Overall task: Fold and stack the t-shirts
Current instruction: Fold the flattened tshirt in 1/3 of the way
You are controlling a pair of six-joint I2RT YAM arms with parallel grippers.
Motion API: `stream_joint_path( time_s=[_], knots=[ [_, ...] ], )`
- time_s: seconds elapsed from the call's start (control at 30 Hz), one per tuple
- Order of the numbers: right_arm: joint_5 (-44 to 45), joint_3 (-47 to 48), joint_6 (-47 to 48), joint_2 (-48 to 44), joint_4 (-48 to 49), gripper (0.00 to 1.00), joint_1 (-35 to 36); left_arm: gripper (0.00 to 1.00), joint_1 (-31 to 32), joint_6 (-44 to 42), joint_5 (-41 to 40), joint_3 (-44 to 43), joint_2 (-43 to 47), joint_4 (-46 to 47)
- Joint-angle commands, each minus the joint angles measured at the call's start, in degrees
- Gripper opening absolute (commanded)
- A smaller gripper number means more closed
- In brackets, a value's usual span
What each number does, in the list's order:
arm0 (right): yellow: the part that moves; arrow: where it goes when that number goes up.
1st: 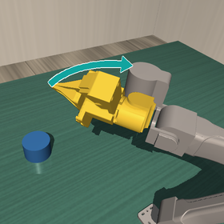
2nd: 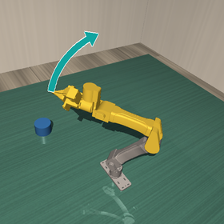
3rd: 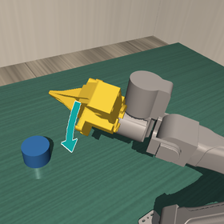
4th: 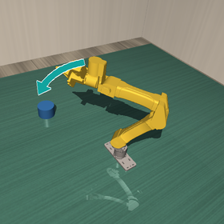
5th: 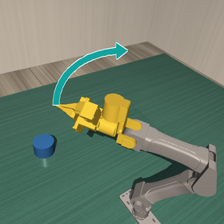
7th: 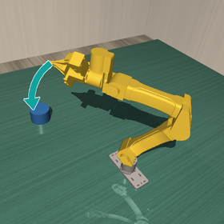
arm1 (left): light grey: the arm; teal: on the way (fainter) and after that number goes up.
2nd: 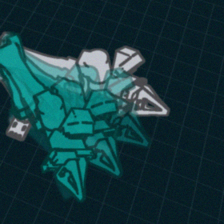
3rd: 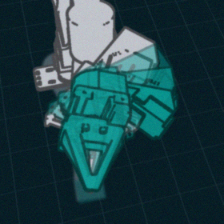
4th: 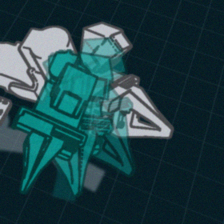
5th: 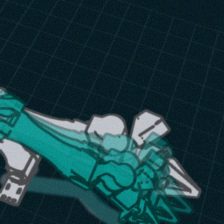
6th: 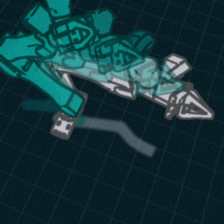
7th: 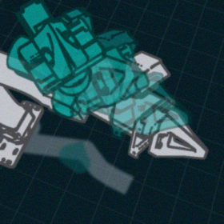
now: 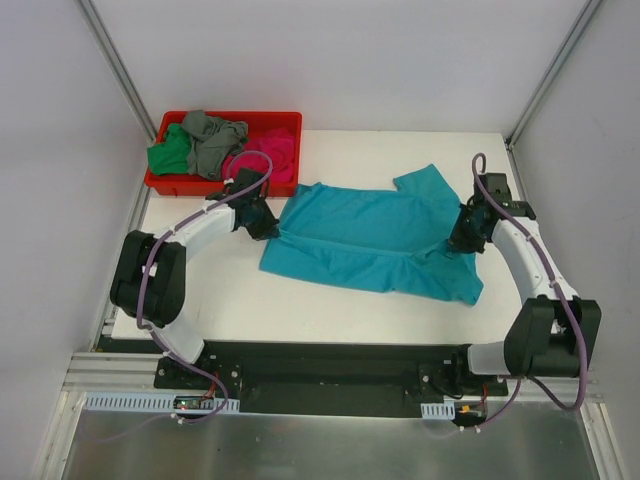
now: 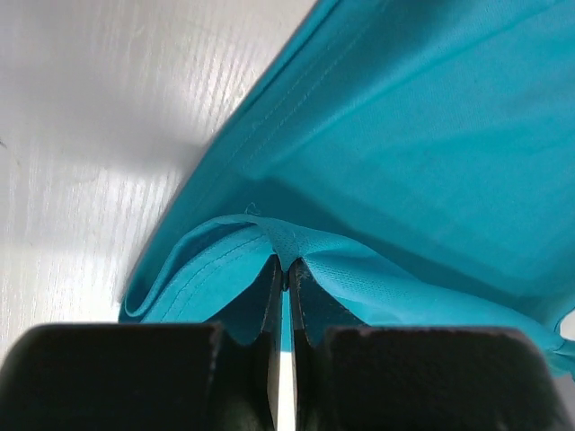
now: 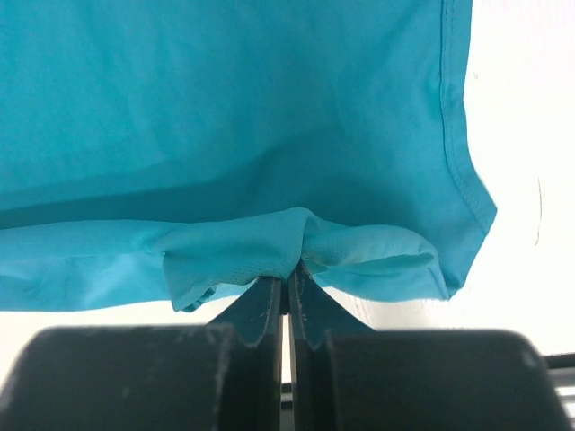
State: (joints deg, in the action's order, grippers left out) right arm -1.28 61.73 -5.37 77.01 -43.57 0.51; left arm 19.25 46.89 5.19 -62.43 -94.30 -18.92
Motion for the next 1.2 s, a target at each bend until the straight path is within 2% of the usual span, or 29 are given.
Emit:
stream_joint_path(
  time_s=[0.0, 0.07, 0.17, 0.23, 0.3, 0.37, 0.4, 0.47, 0.53, 0.57, 0.6, 0.63, 0.77, 0.83, 0.97, 1.1, 1.17],
  knots=[
    [2.8, 2.8, 2.5, 3.1, 5.7, 0.01, -1.6, 0.00, -0.7, -0.2, -4.3, -3.7, -2.8, 0.0],
    [3.6, 3.2, 3.3, 5.2, 7.7, 0.01, -2.3, 0.00, -0.6, 0.2, -4.8, -4.4, -4.0, 0.0],
    [3.7, 5.5, 4.1, 9.3, 8.9, 0.01, -3.3, 0.07, -0.6, -0.4, -4.6, -5.8, -5.7, 0.0],
    [3.5, 7.3, 4.8, 12.6, 10.4, 0.06, -3.9, 0.21, -0.6, -0.5, -4.5, -6.3, -6.2, 0.0],
    [2.3, 9.8, 4.9, 16.7, 11.9, 0.09, -4.1, 0.41, -0.6, -0.7, -4.5, -6.6, -6.0, 0.0],
    [-0.3, 13.2, 7.3, 19.8, 11.1, 0.26, -4.2, 0.59, -0.6, -1.5, -4.1, -6.8, -4.8, 0.0],
    [-1.4, 14.8, 7.9, 20.9, 9.9, 0.35, -4.2, 0.64, -0.6, -1.9, -3.9, -6.6, -3.9, 0.0],
    [-2.8, 15.9, 7.6, 20.7, 6.2, 0.59, -4.1, 0.68, -0.6, -2.2, -3.8, -5.3, -1.4, 0.0],
    [-1.6, 11.8, 6.3, 16.8, 7.1, 0.77, -4.0, 0.76, -0.6, -2.2, -3.8, -2.2, 1.8, 0.0],
    [-0.3, 8.5, 5.9, 14.0, 7.8, 0.87, -4.0, 0.86, -0.5, -2.3, -4.1, -0.6, 3.5, 0.0],
    [0.9, 5.6, 5.5, 11.4, 7.9, 0.92, -4.0, 0.99, -0.7, -2.3, -4.6, 1.5, 5.3, 0.0],
    [3.1, 3.1, 5.5, 8.4, 8.0, 0.98, -4.1, 0.99, -0.6, -2.5, -4.6, 3.4, 6.7, 0.0],
    [1.9, -7.9, 4.0, -2.7, 9.0, 0.96, -4.0, 0.99, -0.6, -4.3, -2.0, 9.0, 10.7, 0.4],
    [-4.5, -11.7, 4.9, -4.9, 11.7, 0.96, -4.1, 0.99, -0.6, -4.9, 0.6, 10.8, 10.9, 1.7],
    [-5.1, -12.2, 5.9, -3.0, 12.9, 0.96, -4.3, 0.98, -0.6, -5.5, 3.9, 11.4, 7.9, 3.5],
    [2.9, -11.9, 1.9, -1.9, 11.1, 0.96, -5.6, 0.85, -0.5, -5.1, 4.6, 12.0, 4.8, 3.5],
    [4.2, -13.6, 1.0, -3.1, 11.1, 0.96, -7.4, 0.82, -0.5, -5.1, 3.4, 12.4, 3.9, 3.4]
  ],
)
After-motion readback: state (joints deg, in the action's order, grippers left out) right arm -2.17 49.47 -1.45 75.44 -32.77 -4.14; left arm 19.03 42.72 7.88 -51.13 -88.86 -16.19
